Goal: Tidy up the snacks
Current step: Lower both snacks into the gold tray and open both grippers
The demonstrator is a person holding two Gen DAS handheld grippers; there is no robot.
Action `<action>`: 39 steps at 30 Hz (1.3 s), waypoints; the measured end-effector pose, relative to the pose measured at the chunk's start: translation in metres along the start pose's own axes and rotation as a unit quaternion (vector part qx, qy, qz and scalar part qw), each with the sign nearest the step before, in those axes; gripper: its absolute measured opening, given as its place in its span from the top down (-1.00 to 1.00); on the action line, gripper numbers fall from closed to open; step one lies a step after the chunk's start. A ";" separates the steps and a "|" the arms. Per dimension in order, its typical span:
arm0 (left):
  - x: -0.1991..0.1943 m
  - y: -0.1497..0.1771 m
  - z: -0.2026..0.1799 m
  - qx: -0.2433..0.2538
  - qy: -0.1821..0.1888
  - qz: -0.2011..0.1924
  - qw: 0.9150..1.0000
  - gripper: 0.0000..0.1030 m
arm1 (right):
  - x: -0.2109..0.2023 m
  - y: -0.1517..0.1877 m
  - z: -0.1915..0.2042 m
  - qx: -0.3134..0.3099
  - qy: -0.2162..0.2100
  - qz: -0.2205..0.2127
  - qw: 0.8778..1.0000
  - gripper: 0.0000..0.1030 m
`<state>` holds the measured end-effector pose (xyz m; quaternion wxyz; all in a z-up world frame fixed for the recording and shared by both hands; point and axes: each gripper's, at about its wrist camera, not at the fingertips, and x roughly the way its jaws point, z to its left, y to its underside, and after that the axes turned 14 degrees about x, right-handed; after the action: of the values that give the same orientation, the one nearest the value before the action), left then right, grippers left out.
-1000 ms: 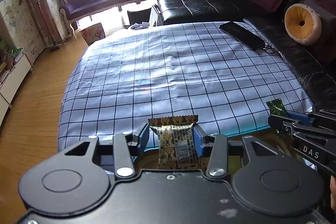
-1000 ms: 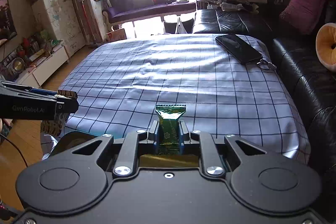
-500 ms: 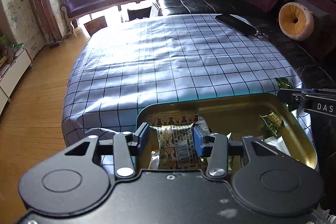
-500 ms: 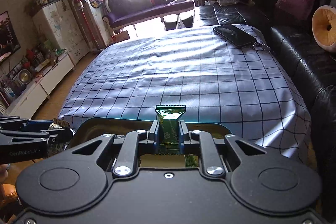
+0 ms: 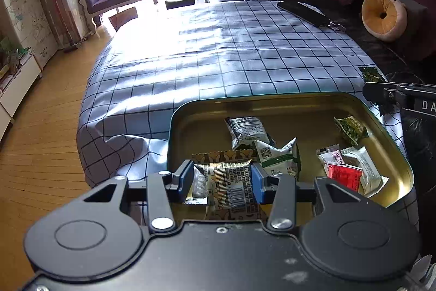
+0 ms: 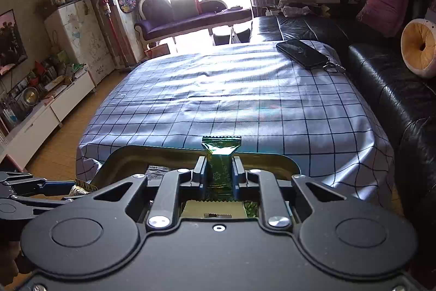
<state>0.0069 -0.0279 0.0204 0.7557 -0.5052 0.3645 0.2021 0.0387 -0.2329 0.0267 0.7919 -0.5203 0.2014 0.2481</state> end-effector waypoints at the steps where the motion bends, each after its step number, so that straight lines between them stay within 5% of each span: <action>1: 0.001 -0.001 -0.002 0.002 0.001 0.000 1.000 0.12 | 0.000 0.001 0.002 -0.003 -0.001 -0.001 1.000 0.50; 14: 0.005 -0.013 -0.011 0.013 -0.002 -0.027 1.000 0.08 | 0.000 0.001 0.001 0.020 -0.021 0.005 1.000 0.49; 19: 0.007 -0.010 -0.013 0.018 -0.013 -0.021 1.000 0.08 | 0.001 0.002 0.002 0.027 -0.034 0.015 0.999 0.29; 39: -0.012 0.013 -0.009 0.005 -0.046 -0.043 0.998 0.05 | -0.007 0.016 0.012 0.030 -0.020 0.033 0.999 0.29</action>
<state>-0.0127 -0.0298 0.0191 0.7823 -0.5069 0.3078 0.1905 0.0247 -0.2176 0.0239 0.8022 -0.4846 0.2100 0.2784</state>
